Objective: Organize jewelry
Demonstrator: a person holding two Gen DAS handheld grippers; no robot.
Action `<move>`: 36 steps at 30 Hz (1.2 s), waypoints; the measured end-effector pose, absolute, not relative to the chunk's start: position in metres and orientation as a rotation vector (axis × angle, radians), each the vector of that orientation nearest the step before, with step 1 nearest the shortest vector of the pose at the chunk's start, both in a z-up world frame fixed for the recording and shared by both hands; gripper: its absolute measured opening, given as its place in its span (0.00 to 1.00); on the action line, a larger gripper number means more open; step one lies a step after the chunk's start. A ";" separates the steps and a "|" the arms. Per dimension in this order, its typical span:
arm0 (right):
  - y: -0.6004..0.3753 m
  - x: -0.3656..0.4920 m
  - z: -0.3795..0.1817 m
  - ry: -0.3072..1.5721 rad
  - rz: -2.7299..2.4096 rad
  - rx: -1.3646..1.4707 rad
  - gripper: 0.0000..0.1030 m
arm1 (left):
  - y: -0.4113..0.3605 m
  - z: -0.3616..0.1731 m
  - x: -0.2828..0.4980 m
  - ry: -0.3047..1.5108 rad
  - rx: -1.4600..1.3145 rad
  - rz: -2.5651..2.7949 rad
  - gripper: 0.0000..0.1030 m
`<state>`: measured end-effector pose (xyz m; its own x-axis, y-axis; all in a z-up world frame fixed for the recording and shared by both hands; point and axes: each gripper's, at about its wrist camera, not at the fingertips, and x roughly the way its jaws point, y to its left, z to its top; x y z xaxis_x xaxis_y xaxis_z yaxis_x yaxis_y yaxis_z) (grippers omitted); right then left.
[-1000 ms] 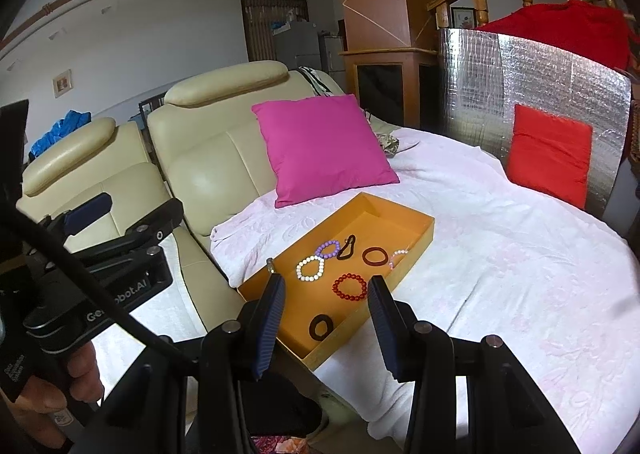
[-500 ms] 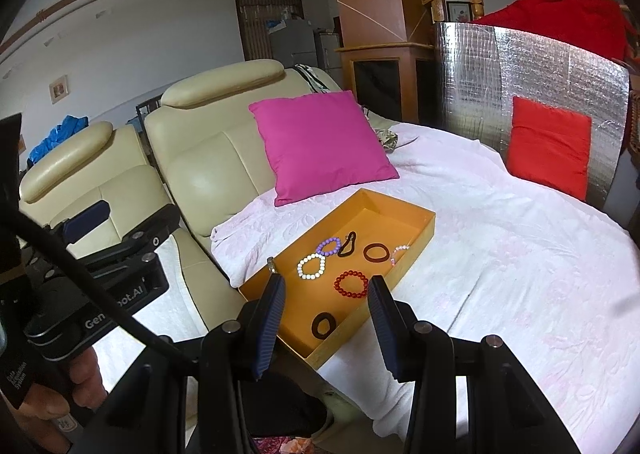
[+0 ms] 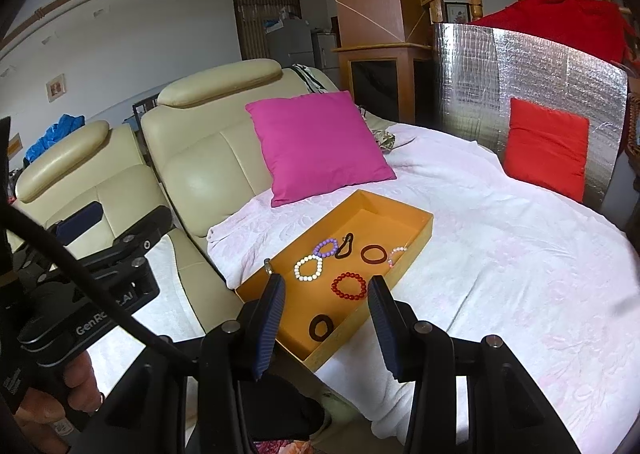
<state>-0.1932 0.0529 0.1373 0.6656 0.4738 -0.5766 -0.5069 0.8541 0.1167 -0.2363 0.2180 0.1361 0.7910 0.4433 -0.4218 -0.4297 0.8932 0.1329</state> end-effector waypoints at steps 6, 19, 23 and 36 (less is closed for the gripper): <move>0.057 -0.188 0.134 0.637 0.547 -0.069 0.46 | 0.219 0.133 -0.231 0.469 0.017 0.466 0.86; 0.057 -0.176 0.132 0.644 0.514 -0.077 0.46 | 0.218 0.129 -0.221 0.481 0.009 0.448 0.86; 0.061 -0.177 0.132 0.643 0.513 -0.087 0.46 | 0.219 0.128 -0.222 0.482 0.005 0.446 0.86; 0.073 -0.172 0.129 0.642 0.518 -0.112 0.46 | 0.222 0.124 -0.216 0.488 -0.001 0.458 0.86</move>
